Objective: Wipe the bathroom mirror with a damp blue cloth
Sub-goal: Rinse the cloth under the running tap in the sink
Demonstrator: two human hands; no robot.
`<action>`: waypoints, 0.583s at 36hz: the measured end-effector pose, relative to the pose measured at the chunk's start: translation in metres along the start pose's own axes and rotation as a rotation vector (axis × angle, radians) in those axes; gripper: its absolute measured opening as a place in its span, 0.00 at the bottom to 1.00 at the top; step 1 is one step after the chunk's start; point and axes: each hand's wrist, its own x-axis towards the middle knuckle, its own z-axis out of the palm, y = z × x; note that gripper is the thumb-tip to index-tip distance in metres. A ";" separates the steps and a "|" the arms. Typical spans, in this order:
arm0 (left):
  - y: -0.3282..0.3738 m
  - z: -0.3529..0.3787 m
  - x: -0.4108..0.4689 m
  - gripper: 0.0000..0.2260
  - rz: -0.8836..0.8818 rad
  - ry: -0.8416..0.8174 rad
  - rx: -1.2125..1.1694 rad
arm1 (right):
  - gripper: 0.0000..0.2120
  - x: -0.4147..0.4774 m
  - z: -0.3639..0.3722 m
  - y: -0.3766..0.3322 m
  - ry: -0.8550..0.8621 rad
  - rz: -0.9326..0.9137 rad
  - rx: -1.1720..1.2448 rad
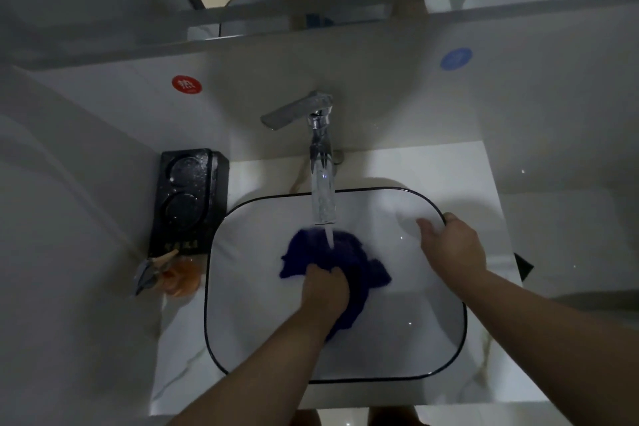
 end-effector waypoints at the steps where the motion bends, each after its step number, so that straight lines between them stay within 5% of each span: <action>1: 0.004 -0.002 -0.009 0.12 0.001 0.026 -0.029 | 0.21 0.000 0.000 0.000 -0.001 -0.001 0.004; 4: 0.008 -0.021 -0.024 0.12 0.221 0.014 0.197 | 0.20 0.001 0.001 0.001 -0.003 -0.013 0.002; 8: 0.011 -0.036 -0.018 0.11 0.622 0.447 0.412 | 0.20 0.000 0.001 0.000 -0.008 -0.024 -0.012; 10: 0.007 -0.029 -0.009 0.26 0.701 0.252 0.543 | 0.21 0.001 0.000 0.001 -0.001 -0.030 -0.013; 13: -0.005 -0.010 0.001 0.39 0.697 -0.021 0.676 | 0.22 0.002 -0.002 0.002 0.013 -0.046 -0.007; 16: -0.008 -0.002 0.006 0.40 0.597 0.061 0.675 | 0.21 0.001 -0.002 0.000 0.005 -0.054 -0.006; 21: -0.009 -0.015 0.017 0.34 0.144 0.019 -0.017 | 0.21 0.000 -0.002 -0.002 0.009 -0.029 -0.024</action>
